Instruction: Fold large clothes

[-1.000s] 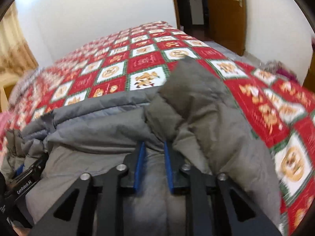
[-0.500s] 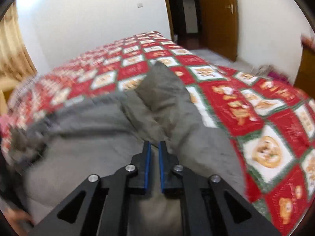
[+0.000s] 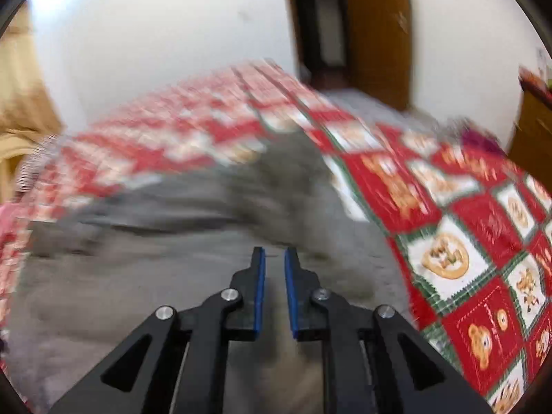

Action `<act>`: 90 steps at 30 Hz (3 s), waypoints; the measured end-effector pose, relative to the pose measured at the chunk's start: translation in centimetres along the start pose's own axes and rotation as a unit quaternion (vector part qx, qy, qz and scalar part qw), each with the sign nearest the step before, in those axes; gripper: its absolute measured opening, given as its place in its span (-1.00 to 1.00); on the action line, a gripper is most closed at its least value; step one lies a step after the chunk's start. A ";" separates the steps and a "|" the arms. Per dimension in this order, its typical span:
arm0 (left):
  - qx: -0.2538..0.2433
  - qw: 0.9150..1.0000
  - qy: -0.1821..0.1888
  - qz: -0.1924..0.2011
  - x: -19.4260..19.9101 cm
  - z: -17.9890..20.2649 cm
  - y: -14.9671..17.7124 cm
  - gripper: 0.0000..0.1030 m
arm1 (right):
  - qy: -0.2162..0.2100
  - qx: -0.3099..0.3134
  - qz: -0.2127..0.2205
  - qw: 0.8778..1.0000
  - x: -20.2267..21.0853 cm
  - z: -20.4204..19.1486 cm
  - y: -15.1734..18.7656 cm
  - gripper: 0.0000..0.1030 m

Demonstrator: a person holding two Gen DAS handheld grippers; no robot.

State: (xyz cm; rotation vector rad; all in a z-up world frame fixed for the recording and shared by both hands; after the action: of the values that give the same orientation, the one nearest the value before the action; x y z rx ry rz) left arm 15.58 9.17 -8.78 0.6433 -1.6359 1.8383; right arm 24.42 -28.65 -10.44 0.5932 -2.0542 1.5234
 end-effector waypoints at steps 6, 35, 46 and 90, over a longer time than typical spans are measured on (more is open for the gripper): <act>0.117 0.992 0.008 0.037 3.8 -5.9 4.6 0.97 | -0.127 0.077 -0.018 0.989 1.7 -11.8 4.5 -0.68; 0.243 0.958 0.148 0.028 -6.5 1.0 1.0 0.44 | -0.158 0.022 -0.089 0.983 -5.7 -12.3 10.4 -0.69; 0.178 0.967 0.175 0.043 -3.7 2.2 0.4 -0.53 | -0.210 -0.059 -0.120 0.969 -5.4 -11.8 10.9 -0.72; -0.470 0.863 0.055 0.174 -0.8 25.6 12.2 -0.57 | -0.281 -0.094 -0.089 0.951 4.7 0.2 2.8 1.00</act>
State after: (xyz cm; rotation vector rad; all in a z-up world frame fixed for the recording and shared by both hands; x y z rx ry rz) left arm 6.80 -17.13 -14.72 -0.2015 -2.3609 0.9966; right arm 18.99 -28.30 -9.60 1.2074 -2.4367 1.1189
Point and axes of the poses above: each gripper's, at about its wrist camera, not at the fingertips, and x roughly against the way its jaws point, z to its right, y to its underside, the point moved 7 cm from there along -x, roughly the way its jaws point, and after that the axes turned 6 degrees about -y, right-handed, at the moved point
